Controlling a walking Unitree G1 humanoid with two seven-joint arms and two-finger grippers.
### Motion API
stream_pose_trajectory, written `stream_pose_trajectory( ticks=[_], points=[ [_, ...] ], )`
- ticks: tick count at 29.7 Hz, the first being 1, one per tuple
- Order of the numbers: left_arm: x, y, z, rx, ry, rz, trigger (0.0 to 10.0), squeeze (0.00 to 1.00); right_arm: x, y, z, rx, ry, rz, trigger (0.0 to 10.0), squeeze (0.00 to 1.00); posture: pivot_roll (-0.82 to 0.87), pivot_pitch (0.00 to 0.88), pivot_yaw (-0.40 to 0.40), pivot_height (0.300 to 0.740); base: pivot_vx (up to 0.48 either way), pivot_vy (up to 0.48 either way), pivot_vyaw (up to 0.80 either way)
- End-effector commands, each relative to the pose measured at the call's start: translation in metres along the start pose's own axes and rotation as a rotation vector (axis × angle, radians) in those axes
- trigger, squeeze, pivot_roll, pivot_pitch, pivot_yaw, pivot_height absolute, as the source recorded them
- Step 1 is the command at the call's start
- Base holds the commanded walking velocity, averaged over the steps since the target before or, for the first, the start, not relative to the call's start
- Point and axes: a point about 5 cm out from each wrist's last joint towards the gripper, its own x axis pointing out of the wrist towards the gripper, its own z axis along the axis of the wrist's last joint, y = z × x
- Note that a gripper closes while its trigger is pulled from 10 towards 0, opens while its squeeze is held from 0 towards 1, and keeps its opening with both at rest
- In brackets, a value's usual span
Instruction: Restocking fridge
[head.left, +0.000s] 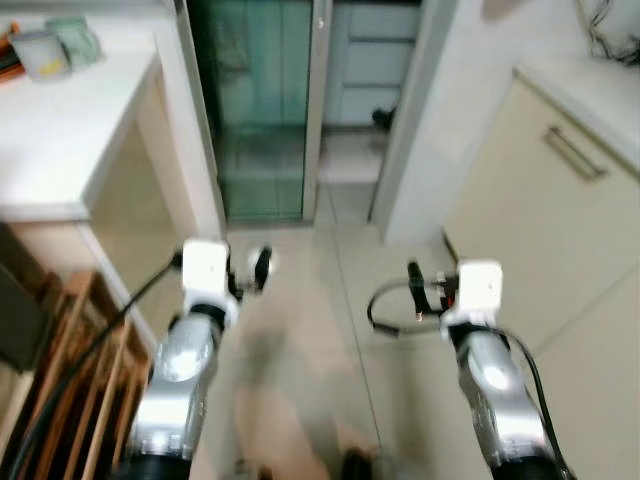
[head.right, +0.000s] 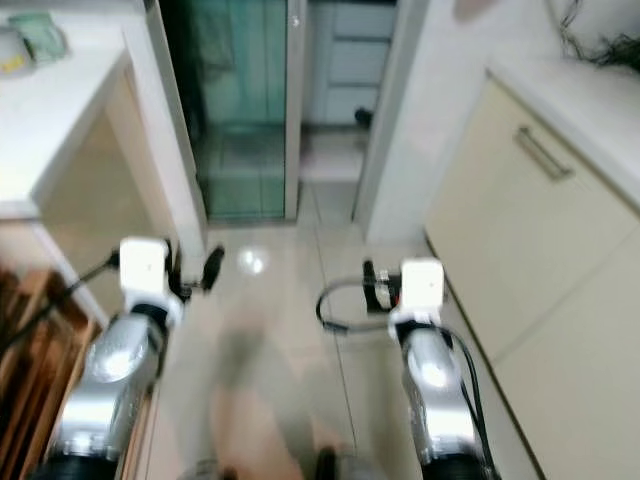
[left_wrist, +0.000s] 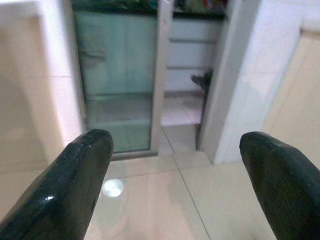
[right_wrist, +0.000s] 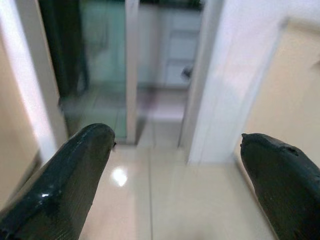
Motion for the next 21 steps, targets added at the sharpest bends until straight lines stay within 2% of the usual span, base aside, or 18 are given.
stream_pose_trajectory(
  ticks=[1, 6, 19, 21],
  points=[
    [0.002, 0.007, 0.015, -0.036, -0.067, 0.045, 10.0, 0.0, 0.005, -0.001, 0.021, -0.009, -0.109, -0.012, 10.0, 1.0, -0.09, 0.0, -0.016, 0.727, -0.48, 0.0, 0.0],
    [0.004, 0.01, 0.02, -0.049, -0.083, 0.067, 10.0, 0.0, 0.007, 0.003, 0.025, -0.009, -0.121, 0.016, 10.0, 1.0, -0.09, 0.0, -0.021, 0.727, -0.48, 0.0, 0.0],
    [0.001, 0.005, 0.017, -0.022, -0.075, 0.054, 10.0, 0.0, 0.002, 0.014, 0.009, 0.005, -0.052, 0.087, 10.0, 1.0, -0.08, 0.0, -0.023, 0.727, -0.48, 0.0, 0.0],
    [0.002, 0.005, 0.017, -0.042, -0.075, 0.053, 10.0, 0.0, 0.004, 0.014, 0.005, 0.005, -0.029, 0.081, 10.0, 1.0, -0.08, 0.0, -0.024, 0.727, -0.48, 0.0, 0.0]
  ],
)
